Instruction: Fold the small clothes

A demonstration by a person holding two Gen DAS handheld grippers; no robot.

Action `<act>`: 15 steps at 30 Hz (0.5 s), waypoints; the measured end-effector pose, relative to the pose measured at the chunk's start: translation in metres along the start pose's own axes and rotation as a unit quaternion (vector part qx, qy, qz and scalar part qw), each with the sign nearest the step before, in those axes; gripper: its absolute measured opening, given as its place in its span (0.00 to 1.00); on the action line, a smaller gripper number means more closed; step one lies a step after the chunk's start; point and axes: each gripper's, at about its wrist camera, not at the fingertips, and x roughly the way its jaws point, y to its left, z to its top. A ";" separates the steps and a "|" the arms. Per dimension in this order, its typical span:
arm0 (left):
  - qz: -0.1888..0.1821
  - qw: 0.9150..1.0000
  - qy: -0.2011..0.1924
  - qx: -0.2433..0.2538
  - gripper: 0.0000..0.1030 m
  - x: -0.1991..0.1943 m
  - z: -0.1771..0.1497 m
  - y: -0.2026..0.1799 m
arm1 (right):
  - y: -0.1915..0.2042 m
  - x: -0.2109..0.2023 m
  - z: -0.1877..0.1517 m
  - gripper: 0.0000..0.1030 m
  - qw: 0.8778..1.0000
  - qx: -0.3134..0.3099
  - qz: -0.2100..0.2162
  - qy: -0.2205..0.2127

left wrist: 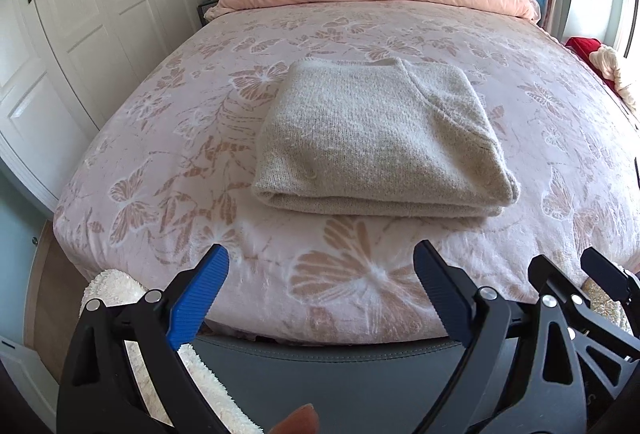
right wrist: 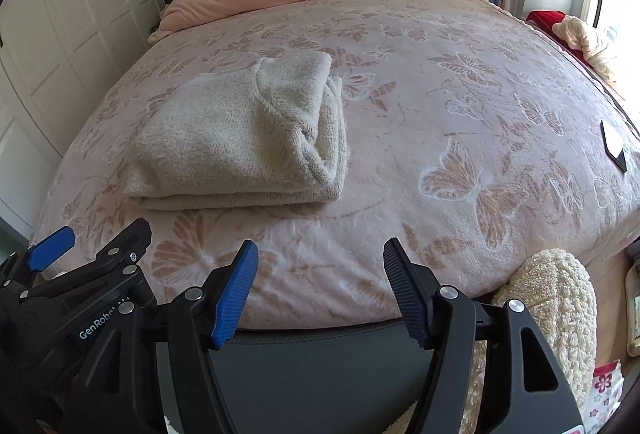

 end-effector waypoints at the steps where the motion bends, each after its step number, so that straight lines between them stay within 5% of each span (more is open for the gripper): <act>1: 0.000 1.000 0.000 -0.002 0.89 -0.001 0.000 0.001 | 0.000 -0.001 0.000 0.62 1.000 0.000 0.000 -0.001; 15: 0.010 1.000 -0.005 -0.002 0.88 -0.006 -0.005 0.002 | 0.005 -0.006 -0.004 0.62 1.000 -0.002 -0.015 -0.005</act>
